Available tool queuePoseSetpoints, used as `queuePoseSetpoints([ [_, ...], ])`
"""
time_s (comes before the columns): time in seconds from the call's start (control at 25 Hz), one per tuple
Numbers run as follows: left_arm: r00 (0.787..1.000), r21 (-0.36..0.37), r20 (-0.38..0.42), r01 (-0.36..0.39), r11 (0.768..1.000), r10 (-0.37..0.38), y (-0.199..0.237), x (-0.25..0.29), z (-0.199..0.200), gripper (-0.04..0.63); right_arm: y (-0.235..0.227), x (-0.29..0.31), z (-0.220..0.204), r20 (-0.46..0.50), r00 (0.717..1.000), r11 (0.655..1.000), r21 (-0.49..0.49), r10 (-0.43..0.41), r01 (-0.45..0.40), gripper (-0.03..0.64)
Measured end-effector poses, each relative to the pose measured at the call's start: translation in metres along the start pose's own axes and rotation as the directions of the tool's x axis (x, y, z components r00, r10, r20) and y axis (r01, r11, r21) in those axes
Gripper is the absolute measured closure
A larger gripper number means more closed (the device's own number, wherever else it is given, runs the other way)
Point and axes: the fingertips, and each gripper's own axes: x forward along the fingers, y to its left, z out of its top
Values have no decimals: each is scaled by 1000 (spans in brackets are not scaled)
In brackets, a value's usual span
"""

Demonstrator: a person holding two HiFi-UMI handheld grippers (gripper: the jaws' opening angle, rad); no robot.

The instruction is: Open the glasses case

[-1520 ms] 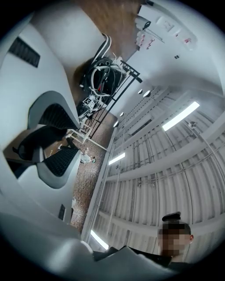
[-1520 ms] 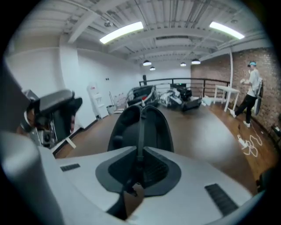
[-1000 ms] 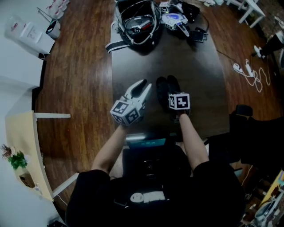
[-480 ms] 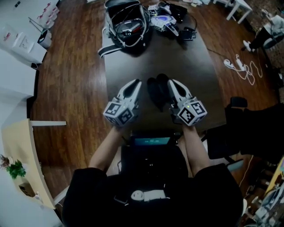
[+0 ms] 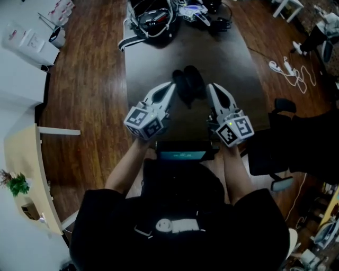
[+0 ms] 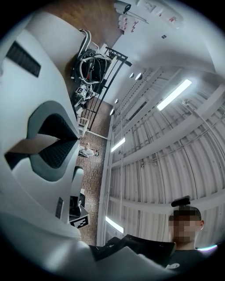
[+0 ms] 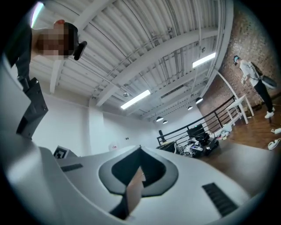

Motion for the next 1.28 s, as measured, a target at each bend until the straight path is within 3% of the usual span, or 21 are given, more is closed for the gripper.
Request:
queuePoseSetpoints([
  [0.2, 1000, 43, -9, 20, 999, -19, -54, -22, -17, 597, 29, -57, -4, -28, 1000, 998, -65, -12, 11, 614],
  [0.36, 1000, 20, -3, 26, 999, -26, -107, -51, -31, 597, 56, -113, -7, -24, 999, 994, -107, -26, 23, 614],
  [0.6, 999, 34, 3, 34, 999, -34, -186, -112, -57, 597, 89, -199, -16, -30, 997, 993, -100, -70, 66, 614],
  [0.8, 998, 68, 8, 55, 996, -55, -250, -162, -62, 597, 133, -265, -12, -10, 999, 995, -94, -43, 42, 614],
  [1.04, 998, 114, 20, 53, 992, -56, -300, -206, -53, 597, 174, -305, -13, -9, 999, 994, -100, -34, 33, 614],
  [1.28, 999, 135, 16, 34, 990, -36, -317, -228, -52, 597, 206, -319, -16, -48, 997, 986, -155, -67, 59, 614],
])
